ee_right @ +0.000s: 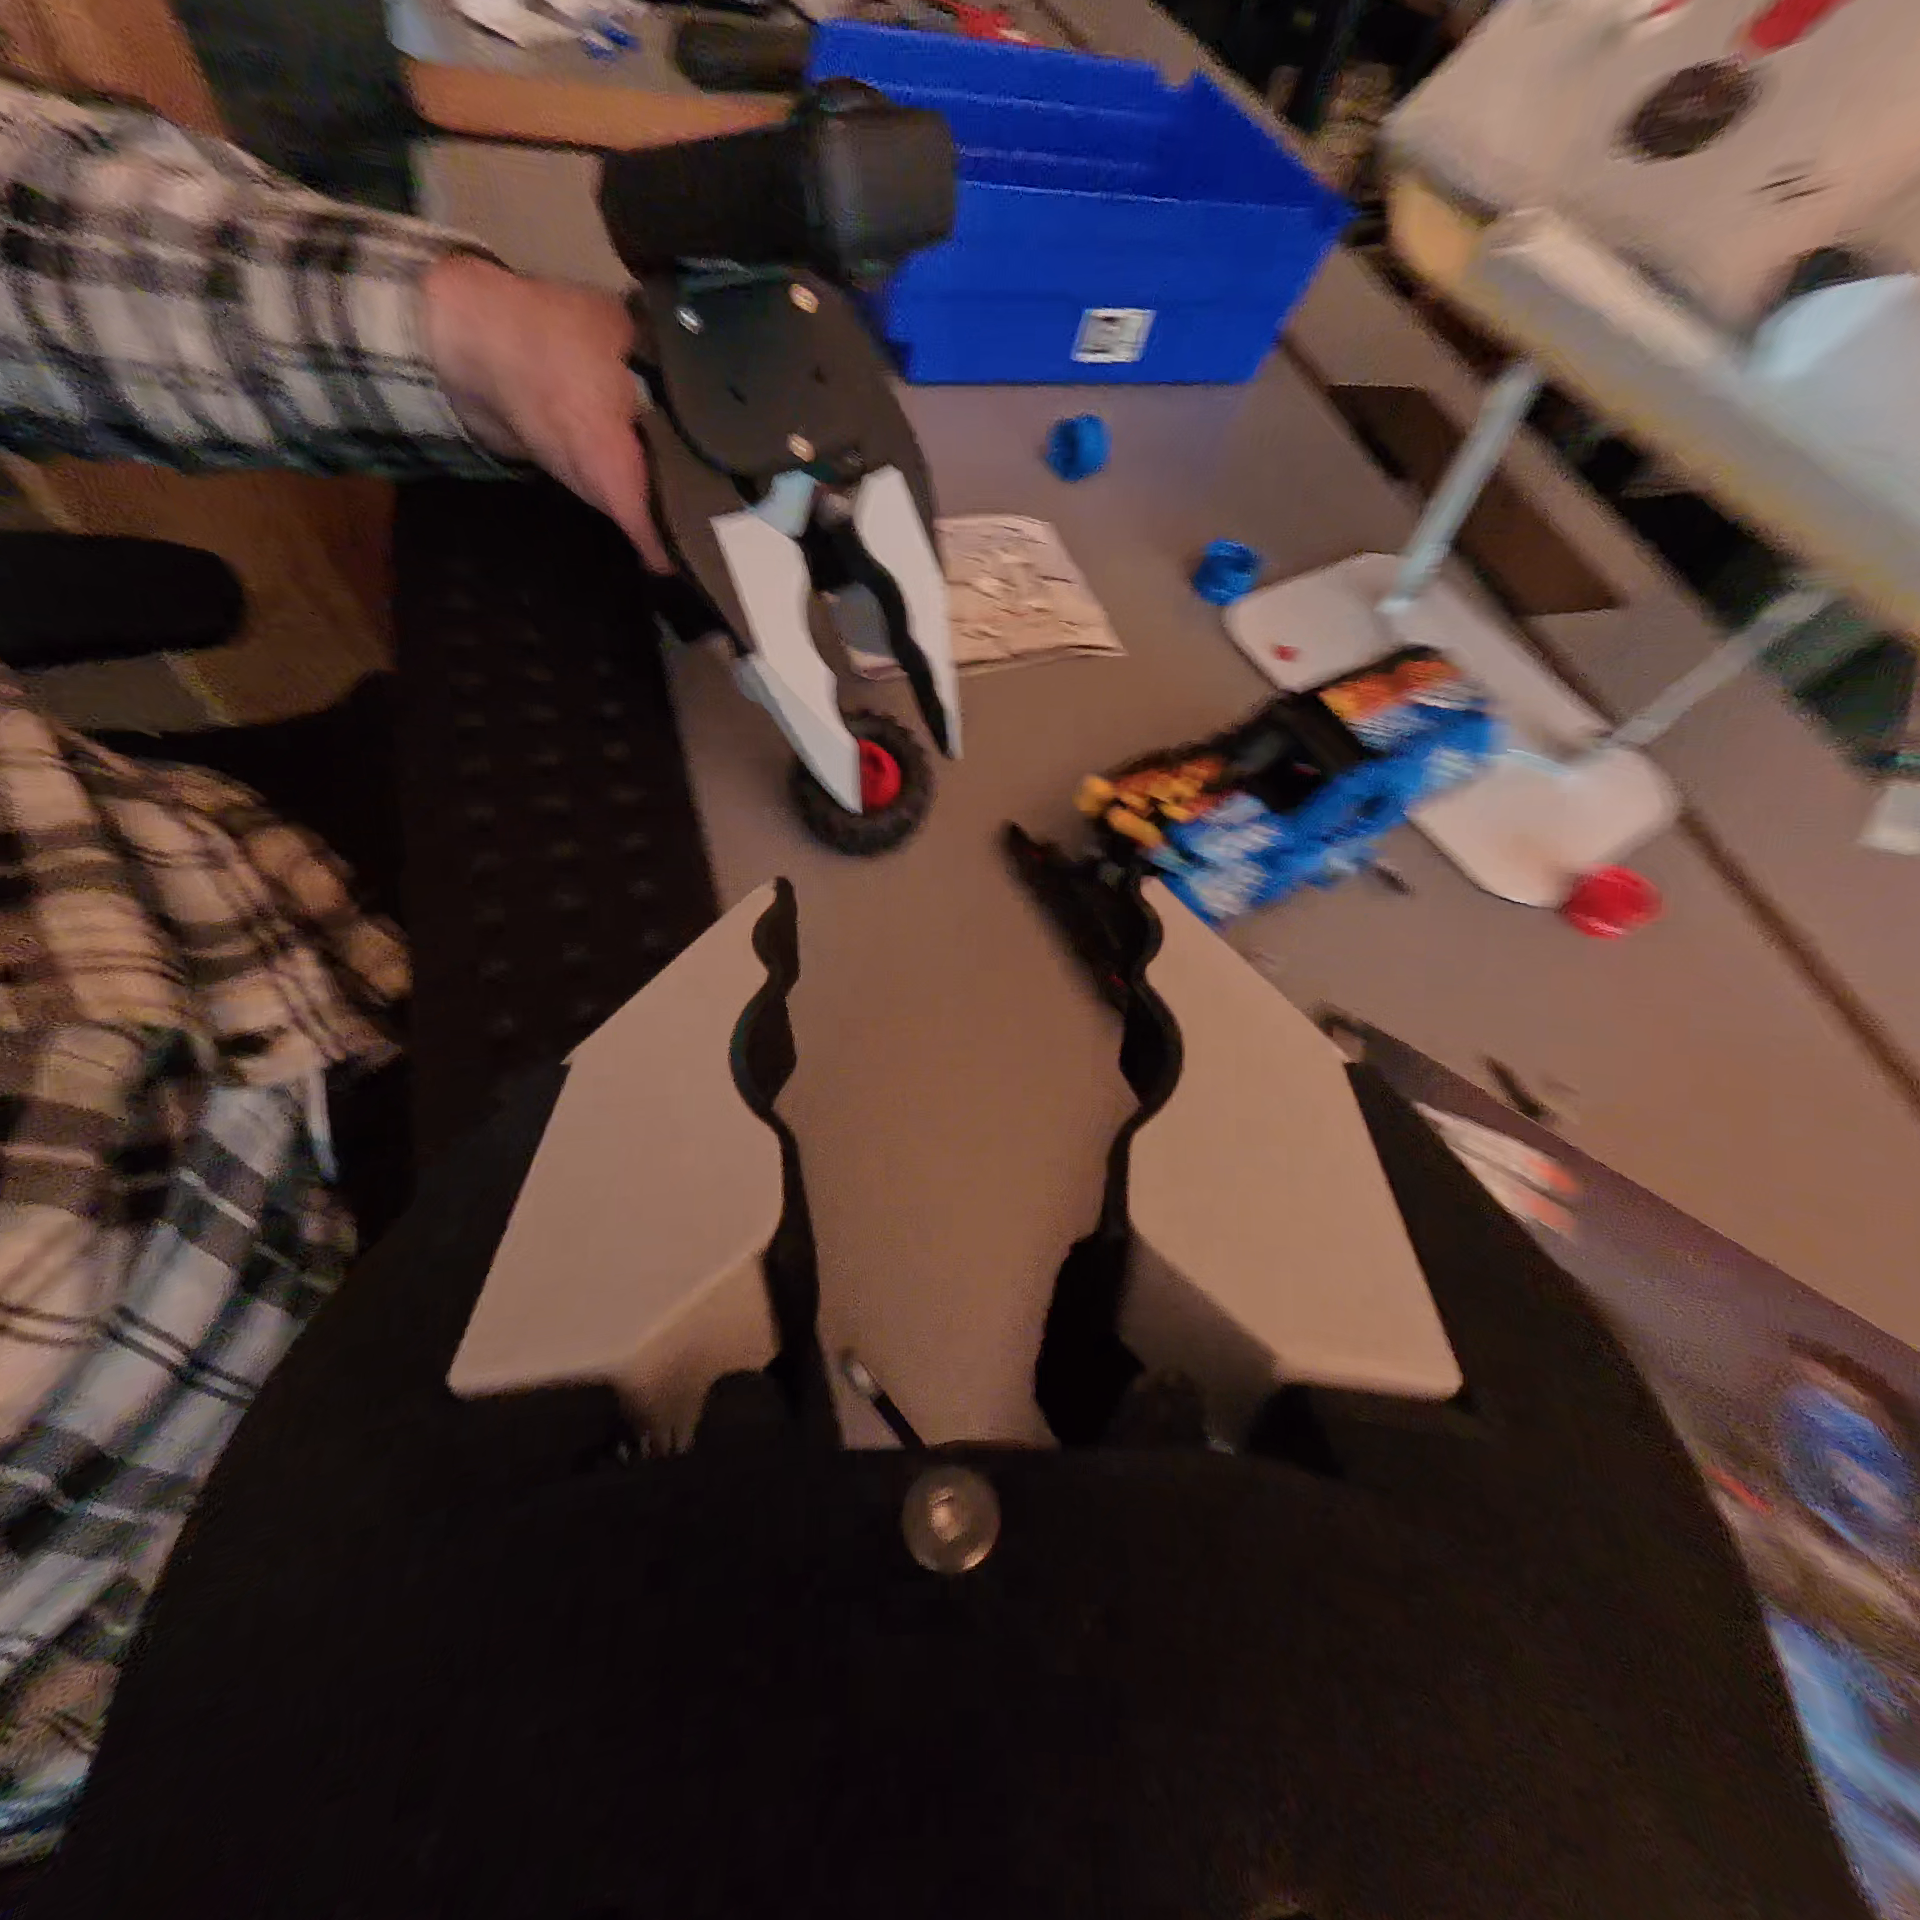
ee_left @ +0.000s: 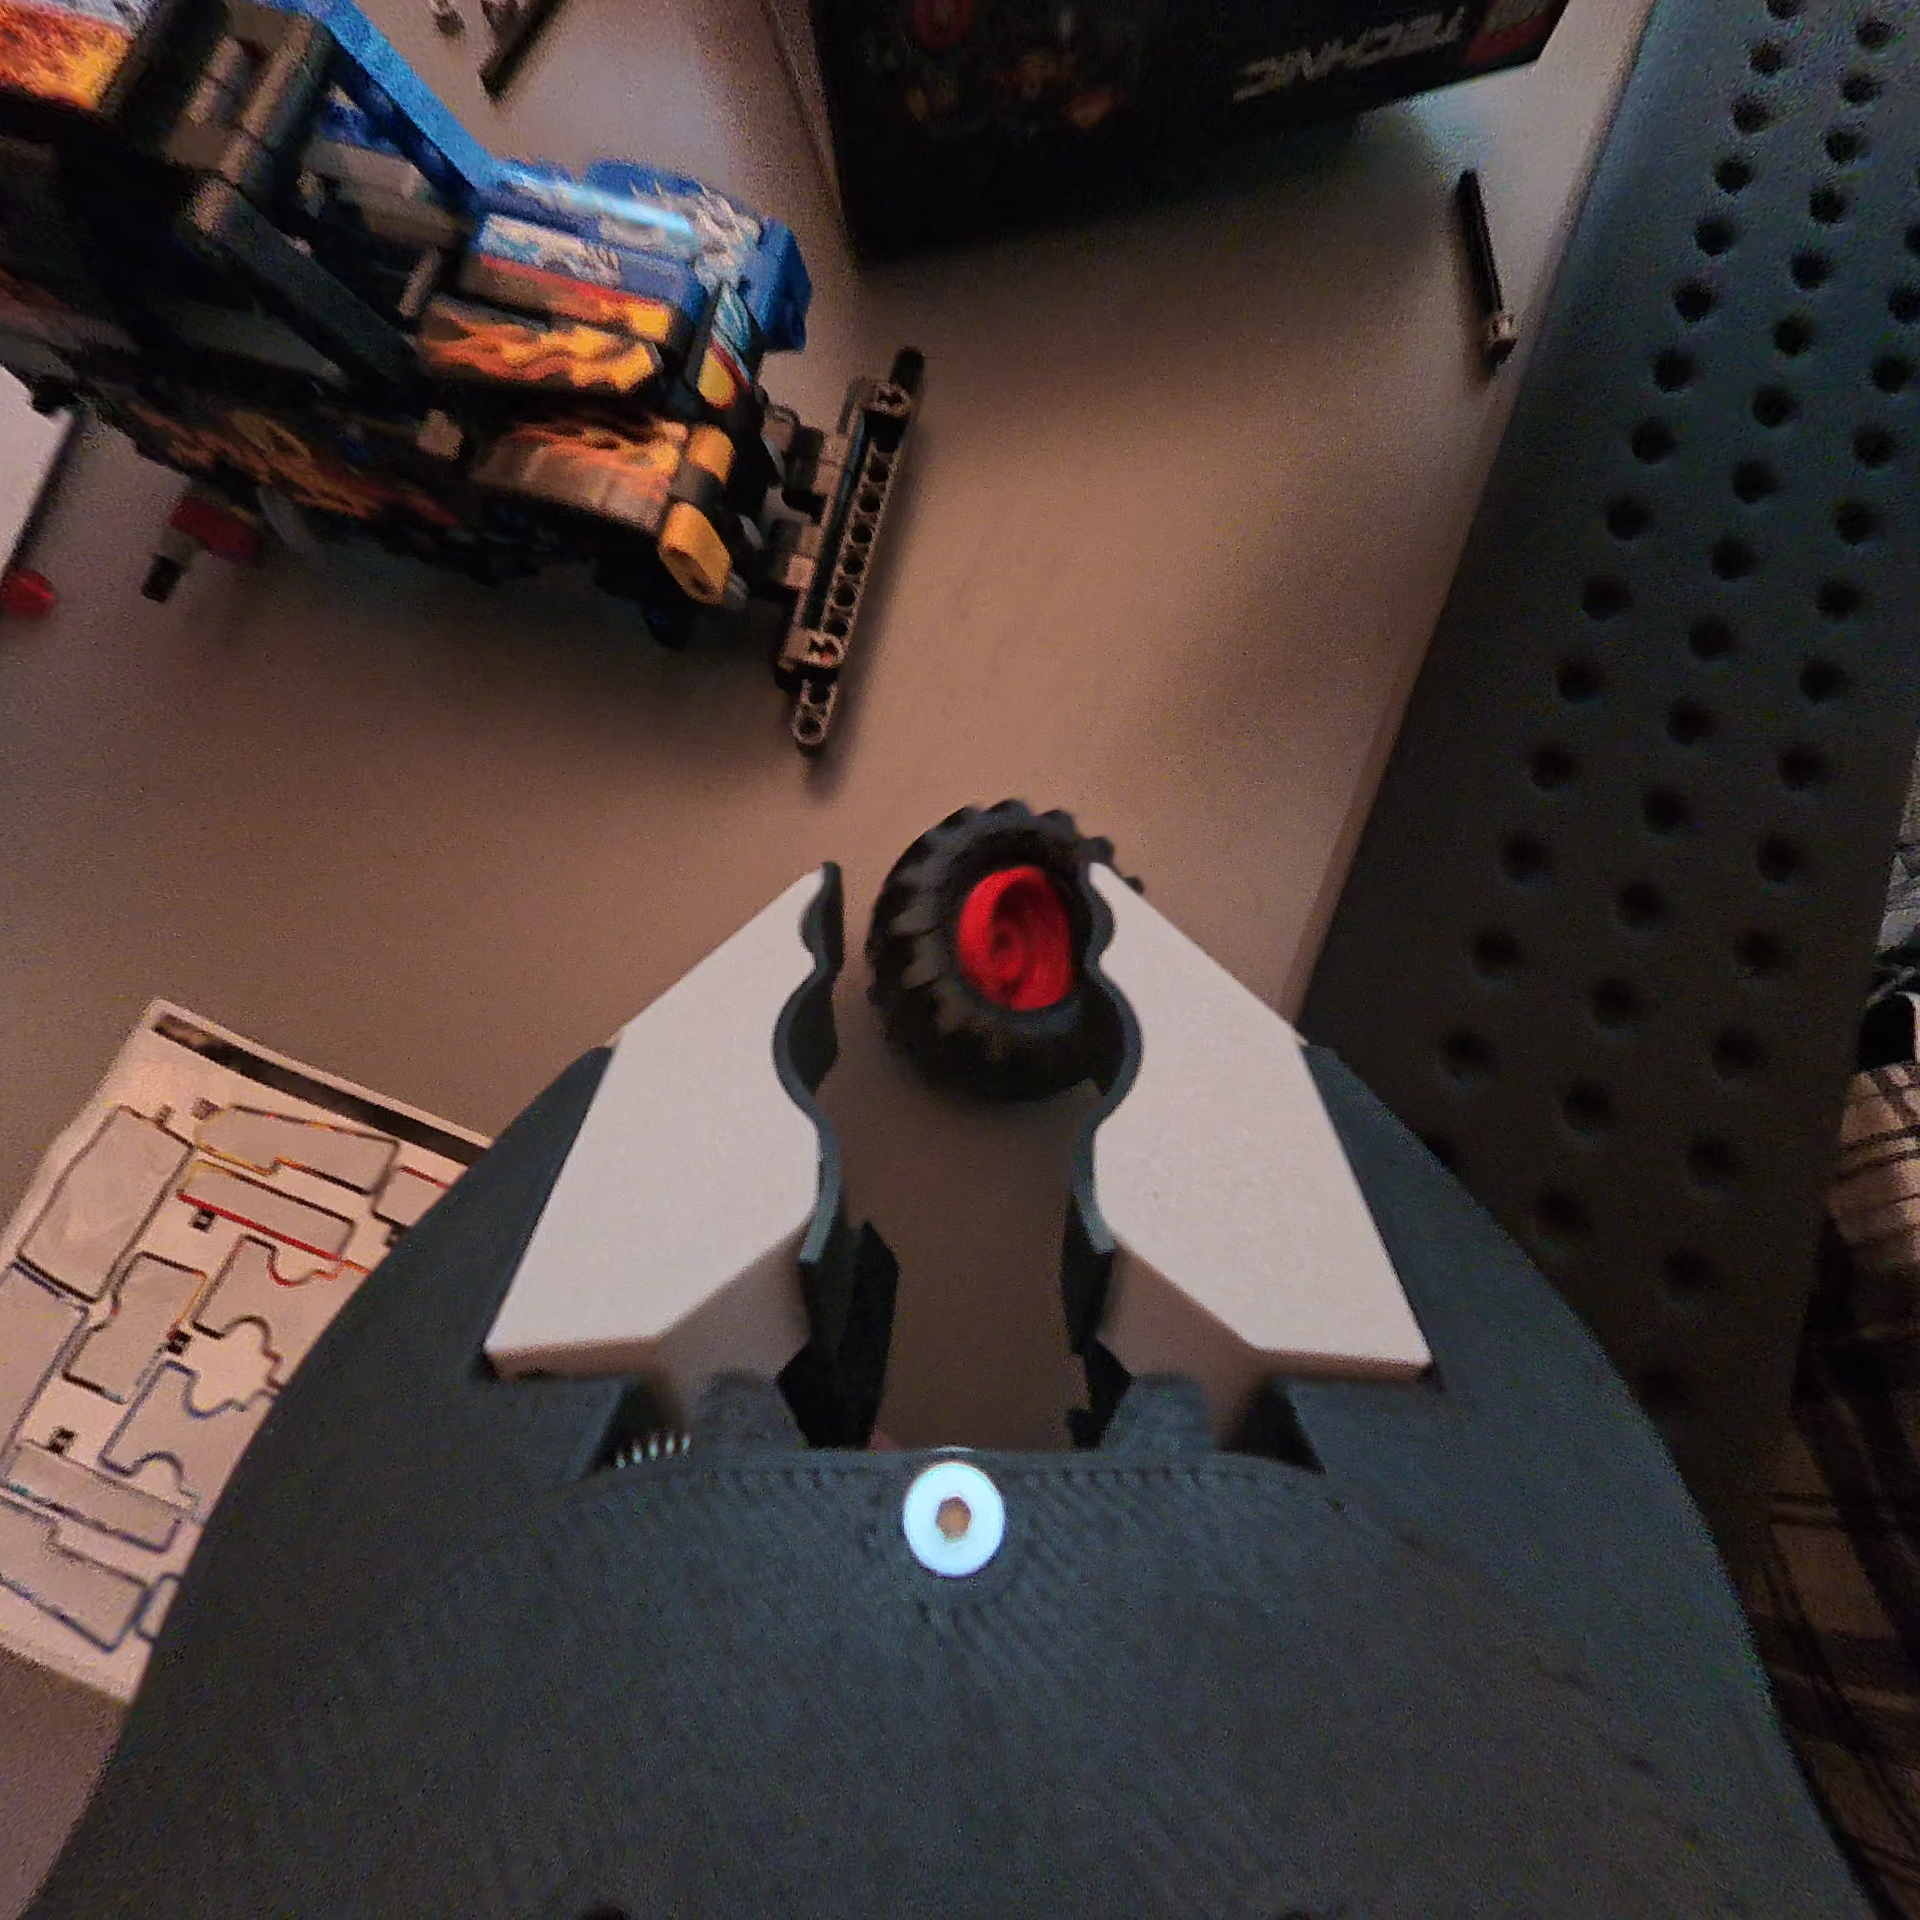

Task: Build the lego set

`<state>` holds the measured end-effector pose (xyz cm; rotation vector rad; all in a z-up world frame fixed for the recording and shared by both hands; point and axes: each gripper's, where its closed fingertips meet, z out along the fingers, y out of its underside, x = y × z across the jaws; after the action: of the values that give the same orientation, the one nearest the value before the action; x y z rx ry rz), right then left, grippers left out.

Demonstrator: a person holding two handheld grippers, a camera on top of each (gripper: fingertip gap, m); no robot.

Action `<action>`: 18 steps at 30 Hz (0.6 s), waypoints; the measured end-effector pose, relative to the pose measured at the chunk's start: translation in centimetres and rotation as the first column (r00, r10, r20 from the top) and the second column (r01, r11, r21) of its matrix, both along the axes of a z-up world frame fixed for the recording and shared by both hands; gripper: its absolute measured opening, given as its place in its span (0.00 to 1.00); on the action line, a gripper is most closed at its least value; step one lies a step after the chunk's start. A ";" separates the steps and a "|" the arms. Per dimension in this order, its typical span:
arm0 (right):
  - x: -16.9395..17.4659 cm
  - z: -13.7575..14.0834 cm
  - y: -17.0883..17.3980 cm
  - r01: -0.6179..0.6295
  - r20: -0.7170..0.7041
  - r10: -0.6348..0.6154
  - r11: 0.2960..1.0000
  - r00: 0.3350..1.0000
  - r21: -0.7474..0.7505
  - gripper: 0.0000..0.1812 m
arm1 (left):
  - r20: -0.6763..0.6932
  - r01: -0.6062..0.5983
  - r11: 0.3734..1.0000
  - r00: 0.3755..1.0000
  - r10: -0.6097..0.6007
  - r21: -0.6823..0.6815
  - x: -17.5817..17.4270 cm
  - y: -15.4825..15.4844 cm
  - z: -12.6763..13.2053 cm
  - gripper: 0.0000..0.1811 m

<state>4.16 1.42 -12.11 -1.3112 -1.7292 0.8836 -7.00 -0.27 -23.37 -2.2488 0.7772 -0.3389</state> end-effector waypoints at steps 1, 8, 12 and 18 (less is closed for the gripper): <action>1.5 0.8 1.3 0.055 -0.001 -0.055 0.997 0.999 0.060 0.36 | 0.003 0.004 1.000 1.000 -0.004 0.011 0.2 0.3 0.5 0.26; 12.5 -3.3 11.3 0.370 0.155 -0.408 0.901 0.900 0.227 0.46 | -0.068 0.121 0.971 0.992 -0.110 0.206 5.2 5.1 6.4 0.30; 15.8 -6.5 13.0 0.406 0.196 -0.450 0.885 0.871 0.230 0.46 | -0.338 0.293 0.897 0.924 -0.178 0.330 9.8 9.2 6.4 0.33; 17.0 -10.1 14.4 0.456 0.245 -0.496 0.867 0.833 0.202 0.49 | -0.728 0.540 0.772 0.669 -0.151 0.336 14.3 12.8 2.2 0.42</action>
<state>21.21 15.82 -22.18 -1.7415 -1.5251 0.2886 7.28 12.53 -21.18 -1.6263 1.5033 0.5176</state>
